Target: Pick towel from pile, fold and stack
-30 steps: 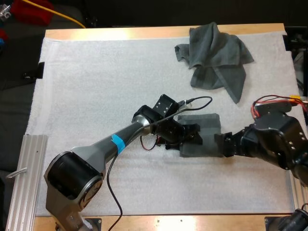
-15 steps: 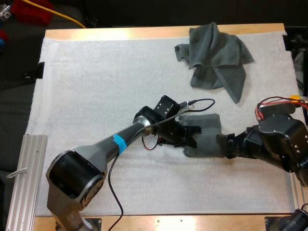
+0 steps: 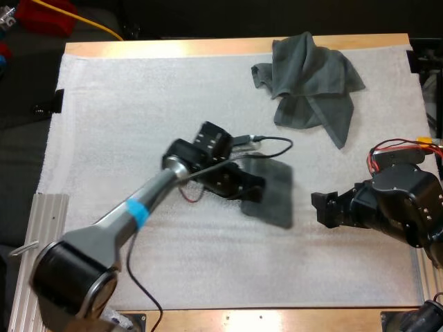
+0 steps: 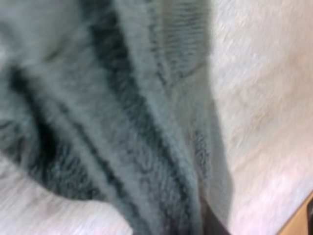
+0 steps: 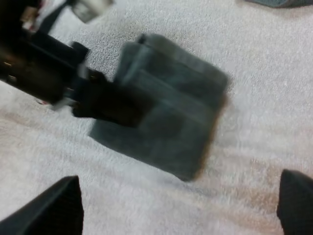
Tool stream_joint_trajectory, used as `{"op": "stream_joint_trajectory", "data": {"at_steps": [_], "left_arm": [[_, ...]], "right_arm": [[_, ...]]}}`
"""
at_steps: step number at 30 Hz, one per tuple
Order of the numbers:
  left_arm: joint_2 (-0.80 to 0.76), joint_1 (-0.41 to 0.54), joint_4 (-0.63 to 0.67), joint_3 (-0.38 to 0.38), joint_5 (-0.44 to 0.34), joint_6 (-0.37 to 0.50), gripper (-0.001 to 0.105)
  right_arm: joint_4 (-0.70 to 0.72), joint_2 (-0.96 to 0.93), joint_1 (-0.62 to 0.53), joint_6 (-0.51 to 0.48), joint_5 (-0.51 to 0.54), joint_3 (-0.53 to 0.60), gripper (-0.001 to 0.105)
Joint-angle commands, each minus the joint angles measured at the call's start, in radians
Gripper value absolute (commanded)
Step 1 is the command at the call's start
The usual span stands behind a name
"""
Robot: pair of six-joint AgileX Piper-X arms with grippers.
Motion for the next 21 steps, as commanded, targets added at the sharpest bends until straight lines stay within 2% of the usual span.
{"op": "stream_joint_trajectory", "data": {"at_steps": [1,3,11,14,17,21], "left_arm": [[-0.040,0.024,0.058,-0.002,-0.005,0.068,0.000],[-0.075,0.057,0.109,-0.002,-0.026,0.119,0.000],[-0.175,0.195,0.285,-0.002,-0.030,0.298,0.000],[-0.185,0.243,0.382,-0.010,-0.100,0.391,0.000],[-0.185,0.284,0.463,-0.028,-0.204,0.467,0.000],[-0.185,0.349,0.501,-0.037,-0.294,0.487,0.000]], "right_arm": [[0.000,-0.006,0.000,-0.006,-0.023,-0.006,0.078],[-0.005,-0.006,0.000,-0.006,-0.045,-0.006,0.078],[-0.037,-0.002,0.000,-0.006,-0.048,-0.006,0.078],[-0.043,0.010,0.000,-0.006,-0.060,-0.006,0.078],[-0.046,0.032,0.000,-0.006,-0.112,-0.004,0.078],[-0.083,0.076,0.000,-0.006,-0.163,-0.004,0.078]]}}
